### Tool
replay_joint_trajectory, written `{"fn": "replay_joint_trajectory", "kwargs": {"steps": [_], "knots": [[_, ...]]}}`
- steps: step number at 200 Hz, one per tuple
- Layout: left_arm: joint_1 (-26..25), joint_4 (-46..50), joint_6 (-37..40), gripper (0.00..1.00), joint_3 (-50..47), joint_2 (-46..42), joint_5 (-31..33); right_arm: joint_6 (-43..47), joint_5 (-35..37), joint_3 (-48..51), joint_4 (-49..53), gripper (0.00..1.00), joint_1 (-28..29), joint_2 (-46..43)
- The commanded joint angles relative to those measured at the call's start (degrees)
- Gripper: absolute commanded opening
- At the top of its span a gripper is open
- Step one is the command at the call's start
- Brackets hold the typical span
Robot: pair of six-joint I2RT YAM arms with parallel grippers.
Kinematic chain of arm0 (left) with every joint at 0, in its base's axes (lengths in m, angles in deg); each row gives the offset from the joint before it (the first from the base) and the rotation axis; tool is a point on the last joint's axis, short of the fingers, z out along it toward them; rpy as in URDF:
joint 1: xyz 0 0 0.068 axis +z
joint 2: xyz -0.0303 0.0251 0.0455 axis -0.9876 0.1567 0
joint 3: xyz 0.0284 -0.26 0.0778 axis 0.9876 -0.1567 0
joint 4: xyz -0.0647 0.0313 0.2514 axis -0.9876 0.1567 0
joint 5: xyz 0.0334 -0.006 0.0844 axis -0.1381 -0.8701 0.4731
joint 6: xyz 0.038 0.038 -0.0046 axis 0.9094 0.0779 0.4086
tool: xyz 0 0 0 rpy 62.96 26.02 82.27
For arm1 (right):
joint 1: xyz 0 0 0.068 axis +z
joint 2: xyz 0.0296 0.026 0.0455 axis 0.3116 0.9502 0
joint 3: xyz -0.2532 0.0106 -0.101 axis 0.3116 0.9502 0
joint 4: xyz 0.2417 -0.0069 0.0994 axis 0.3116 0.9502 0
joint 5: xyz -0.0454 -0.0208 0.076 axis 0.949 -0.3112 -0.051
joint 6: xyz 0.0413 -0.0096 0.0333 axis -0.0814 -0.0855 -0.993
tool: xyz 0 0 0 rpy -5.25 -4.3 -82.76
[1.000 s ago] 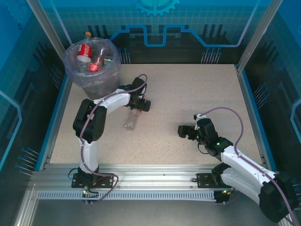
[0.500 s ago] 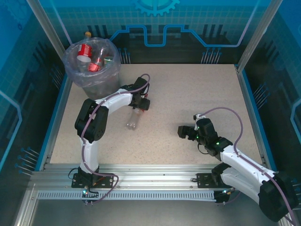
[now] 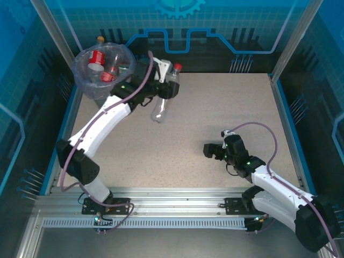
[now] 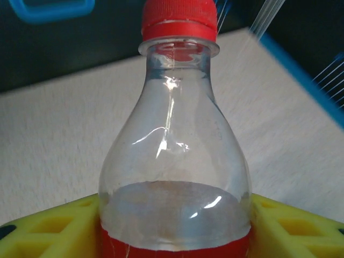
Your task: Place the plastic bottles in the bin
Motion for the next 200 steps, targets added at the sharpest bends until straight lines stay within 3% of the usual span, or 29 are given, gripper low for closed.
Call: {"fn": "replay_joint_trajectory", "kwargs": {"steps": [1,29,70,106,154,200], "knots": [[2.5,2.4,2.5,0.59,5.0,-3.1,-3.3,0.8,0.1,-2.1,-0.4,0.97,-0.9,-0.1],[8.8,1.4,2.7,0.56,10.2,-5.5,-3.0,0.9,0.5,-1.8,0.0,0.97,-1.0,-1.6],[22.3,-6.5,-2.4,0.52,13.5,-6.8,-1.4,1.1,0.5,-1.6,0.1,0.97,-1.1,-2.0],[29.3,-8.5,-0.9,0.55,21.5,0.1,1.6,0.7,0.5,-0.7,0.3,0.97,-1.1,-3.2],[31.0,6.6,12.7,0.54,46.3,19.3,0.9,-0.1,1.9,0.7,3.1,0.97,-1.3,-7.1],[31.5,8.4,21.2,0.52,45.0,24.3,0.4,-0.6,2.6,1.6,5.8,0.97,-1.3,-10.2]]}}
